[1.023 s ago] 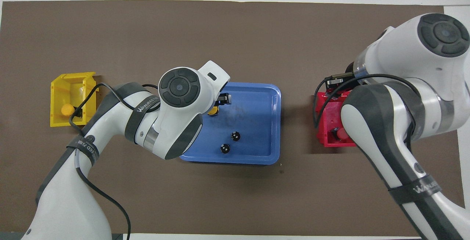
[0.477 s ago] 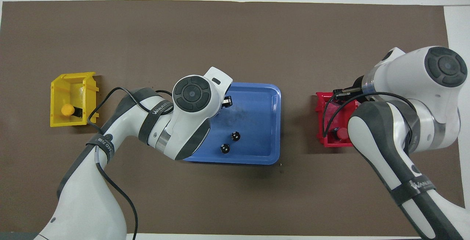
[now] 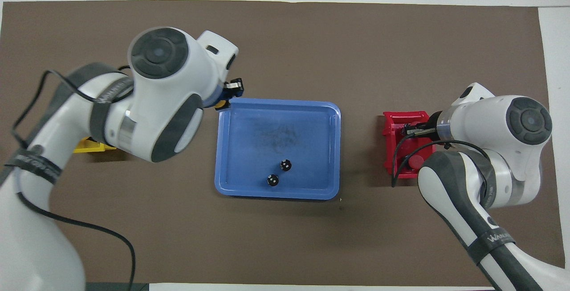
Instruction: Sort red and yellow buttons by color
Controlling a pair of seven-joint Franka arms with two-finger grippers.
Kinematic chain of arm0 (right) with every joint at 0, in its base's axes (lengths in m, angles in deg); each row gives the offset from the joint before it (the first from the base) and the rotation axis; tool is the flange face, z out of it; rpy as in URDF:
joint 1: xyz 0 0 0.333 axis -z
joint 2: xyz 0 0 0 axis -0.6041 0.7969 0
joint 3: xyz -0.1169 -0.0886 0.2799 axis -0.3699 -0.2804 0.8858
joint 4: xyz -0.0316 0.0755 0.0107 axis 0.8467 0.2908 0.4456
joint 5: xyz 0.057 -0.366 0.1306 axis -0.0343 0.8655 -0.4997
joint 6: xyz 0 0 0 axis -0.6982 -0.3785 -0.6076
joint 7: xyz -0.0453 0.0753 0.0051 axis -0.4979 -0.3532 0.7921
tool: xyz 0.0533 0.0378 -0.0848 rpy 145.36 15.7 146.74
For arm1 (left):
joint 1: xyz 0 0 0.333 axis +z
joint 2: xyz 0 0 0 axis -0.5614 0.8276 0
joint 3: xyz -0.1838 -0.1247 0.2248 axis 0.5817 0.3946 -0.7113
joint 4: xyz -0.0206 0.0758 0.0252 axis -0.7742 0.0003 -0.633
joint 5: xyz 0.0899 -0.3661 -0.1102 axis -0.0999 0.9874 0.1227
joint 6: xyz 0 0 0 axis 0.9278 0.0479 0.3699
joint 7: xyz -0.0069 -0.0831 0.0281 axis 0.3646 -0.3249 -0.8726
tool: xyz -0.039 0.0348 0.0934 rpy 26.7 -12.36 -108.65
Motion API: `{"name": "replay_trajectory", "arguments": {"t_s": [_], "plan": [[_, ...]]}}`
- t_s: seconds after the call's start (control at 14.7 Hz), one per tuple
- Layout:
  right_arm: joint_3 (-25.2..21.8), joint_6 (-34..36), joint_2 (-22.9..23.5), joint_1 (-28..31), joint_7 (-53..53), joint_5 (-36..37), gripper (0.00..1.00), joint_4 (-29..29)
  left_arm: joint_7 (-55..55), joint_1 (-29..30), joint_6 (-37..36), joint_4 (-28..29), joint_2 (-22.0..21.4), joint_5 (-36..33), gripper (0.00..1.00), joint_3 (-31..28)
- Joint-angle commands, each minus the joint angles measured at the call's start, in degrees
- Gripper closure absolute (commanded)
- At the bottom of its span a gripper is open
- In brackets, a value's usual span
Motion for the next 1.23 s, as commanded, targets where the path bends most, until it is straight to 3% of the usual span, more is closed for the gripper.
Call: {"name": "replay_trajectory", "arguments": {"t_s": [0.0, 0.34, 0.55, 0.82, 0.89, 1.02, 1.16], "plan": [[0.68, -3.46, -1.45, 0.86, 1.97, -1.34, 0.72, -3.05, -15.63, 10.42, -3.2, 0.29, -2.72, -0.43, 0.99, 0.36], [0.77, -5.41, -1.37, 0.07, 1.88, -1.34, 0.72, -3.85, -40.72, 25.82, 0.2, 2.3, -2.72, 0.01, 0.99, 0.44], [0.77, -5.41, -1.45, -0.37, 1.88, -1.34, 0.72, -3.94, -42.6, 27.34, 8.28, 9.06, -2.99, 0.1, 0.99, 0.44], [0.77, -5.41, -1.63, -0.38, 2.14, -1.34, 0.71, -4.46, -40.13, 28.04, 10.5, 10.49, -2.11, 1.24, 0.99, 0.44], [0.77, -5.32, -1.63, -0.38, 2.14, -1.42, 0.67, -4.47, -40.39, 28.04, 12.16, 11.88, -2.02, 1.24, 0.99, 0.36], [0.77, -5.32, -1.63, -0.46, 2.23, -1.34, 0.46, -4.47, -40.48, 28.22, 14.19, 13.48, -2.11, 1.24, 0.99, 0.44], [0.68, -4.54, -1.63, -0.55, 3.46, -1.34, 0.38, -4.12, -40.75, 28.22, 14.46, 13.83, -1.94, 1.24, 0.99, 0.36]]}}
